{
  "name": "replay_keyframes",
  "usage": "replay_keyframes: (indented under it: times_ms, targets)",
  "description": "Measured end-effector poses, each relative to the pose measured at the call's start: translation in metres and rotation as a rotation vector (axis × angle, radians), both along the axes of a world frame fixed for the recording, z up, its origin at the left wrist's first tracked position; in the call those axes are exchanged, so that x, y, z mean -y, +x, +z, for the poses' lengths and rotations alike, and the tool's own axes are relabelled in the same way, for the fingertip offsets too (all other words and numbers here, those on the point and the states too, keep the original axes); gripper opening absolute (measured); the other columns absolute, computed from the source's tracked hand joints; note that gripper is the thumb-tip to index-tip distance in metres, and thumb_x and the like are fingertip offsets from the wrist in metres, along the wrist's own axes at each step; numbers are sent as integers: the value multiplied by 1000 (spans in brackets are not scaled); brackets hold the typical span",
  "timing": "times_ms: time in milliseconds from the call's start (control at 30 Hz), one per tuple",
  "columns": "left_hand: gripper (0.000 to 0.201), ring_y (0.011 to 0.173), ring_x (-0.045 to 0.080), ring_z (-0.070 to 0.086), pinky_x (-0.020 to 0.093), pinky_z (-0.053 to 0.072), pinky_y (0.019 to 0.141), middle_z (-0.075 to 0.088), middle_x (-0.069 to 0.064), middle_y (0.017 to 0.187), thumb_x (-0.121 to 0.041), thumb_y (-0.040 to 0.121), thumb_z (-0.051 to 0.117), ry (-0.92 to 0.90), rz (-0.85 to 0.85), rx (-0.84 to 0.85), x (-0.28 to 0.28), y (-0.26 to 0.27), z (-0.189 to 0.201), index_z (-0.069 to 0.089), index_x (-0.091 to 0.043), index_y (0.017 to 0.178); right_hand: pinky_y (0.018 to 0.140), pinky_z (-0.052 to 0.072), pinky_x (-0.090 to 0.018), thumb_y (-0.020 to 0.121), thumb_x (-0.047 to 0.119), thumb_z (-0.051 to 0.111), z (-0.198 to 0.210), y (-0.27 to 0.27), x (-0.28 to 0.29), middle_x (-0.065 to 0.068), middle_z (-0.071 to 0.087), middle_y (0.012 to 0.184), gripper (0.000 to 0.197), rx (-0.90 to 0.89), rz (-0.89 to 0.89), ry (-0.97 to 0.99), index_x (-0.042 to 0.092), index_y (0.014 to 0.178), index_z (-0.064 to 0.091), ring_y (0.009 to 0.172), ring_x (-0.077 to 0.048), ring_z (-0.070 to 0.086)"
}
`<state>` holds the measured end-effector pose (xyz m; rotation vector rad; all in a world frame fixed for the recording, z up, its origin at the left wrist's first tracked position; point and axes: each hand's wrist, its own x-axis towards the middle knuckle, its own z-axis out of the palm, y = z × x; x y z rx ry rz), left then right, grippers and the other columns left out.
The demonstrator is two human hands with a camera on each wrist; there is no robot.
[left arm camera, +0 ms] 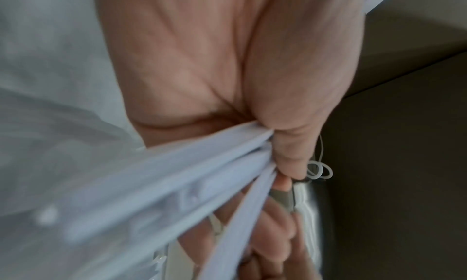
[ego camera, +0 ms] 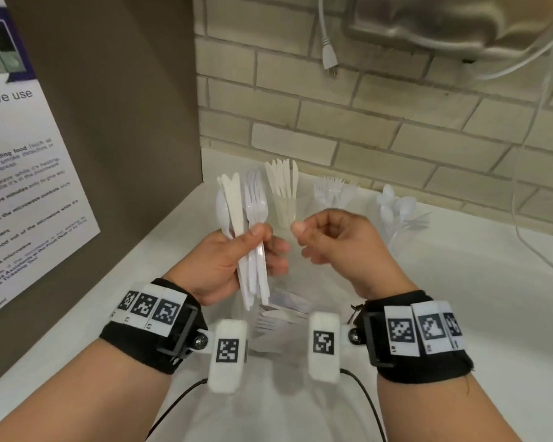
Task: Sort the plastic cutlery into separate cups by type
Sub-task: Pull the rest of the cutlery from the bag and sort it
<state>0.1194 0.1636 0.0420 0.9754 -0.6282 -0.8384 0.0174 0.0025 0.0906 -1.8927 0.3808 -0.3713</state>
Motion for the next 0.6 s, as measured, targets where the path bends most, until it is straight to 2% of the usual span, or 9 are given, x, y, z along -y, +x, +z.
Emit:
replay_keyframes:
  times_ms: [33, 100, 200, 300, 367, 467, 533, 600]
  targets:
    - [28, 75, 24, 68, 44, 55, 84, 68, 8, 86, -41, 75, 76, -4, -51, -16, -1, 0, -4, 68, -15, 84, 66, 54, -31, 82, 31, 73, 5, 1, -1, -4, 70, 77, 19, 36, -18, 14, 14, 85, 66, 67, -15, 67]
    - [30, 66, 20, 60, 40, 54, 77, 60, 5, 76, -39, 76, 77, -39, -144, -50, -1, -4, -9, 65, -14, 88, 65, 53, -26, 91, 21, 63, 11, 4, -3, 1, 70, 79, 6, 83, -15, 16, 18, 89, 66, 67, -11, 66]
    - [29, 65, 19, 55, 36, 49, 70, 56, 4, 73, -34, 79, 75, -83, -246, -106, -1, -7, -11, 63, -11, 92, 72, 54, -23, 97, 19, 54, 15, 2, -6, 5, 71, 94, 16, 77, 48, -19, 24, 104, 66, 79, -6, 67]
    - [30, 66, 20, 55, 39, 47, 72, 55, 4, 73, -31, 81, 73, -93, -316, -124, -2, -7, -13, 62, -8, 97, 73, 51, -20, 94, 20, 58, 17, -1, -12, 3, 70, 98, 18, 85, 144, 17, 24, 110, 66, 82, -6, 64]
    - [30, 67, 21, 55, 40, 47, 74, 54, 4, 73, -31, 82, 73, -85, -338, -130, -2, -9, -13, 62, -8, 98, 75, 49, -22, 89, 20, 65, 16, 0, -16, 5, 68, 90, 19, 143, 133, 11, 27, 107, 66, 80, -10, 62]
    - [29, 70, 22, 57, 40, 49, 74, 55, 4, 73, -32, 82, 72, -71, -326, -124, -1, -11, -13, 62, -10, 97, 78, 53, -37, 82, 21, 73, 13, 4, -19, 6, 66, 81, 17, 218, 44, -14, 31, 93, 64, 76, -21, 59]
    - [30, 70, 22, 58, 40, 50, 74, 57, 4, 75, -35, 80, 74, -43, -293, -93, 0, -10, -13, 63, -12, 97, 74, 54, -37, 78, 32, 77, 13, 5, -22, 6, 65, 74, 15, 206, -28, -52, 24, 80, 64, 68, -17, 58]
    - [30, 71, 21, 60, 38, 51, 73, 59, 3, 76, -37, 78, 75, 6, -263, -39, 1, -10, -12, 65, -15, 95, 70, 54, -31, 78, 41, 75, 13, 6, -25, 7, 65, 68, 26, 154, -80, -120, 16, 74, 67, 63, -9, 59]
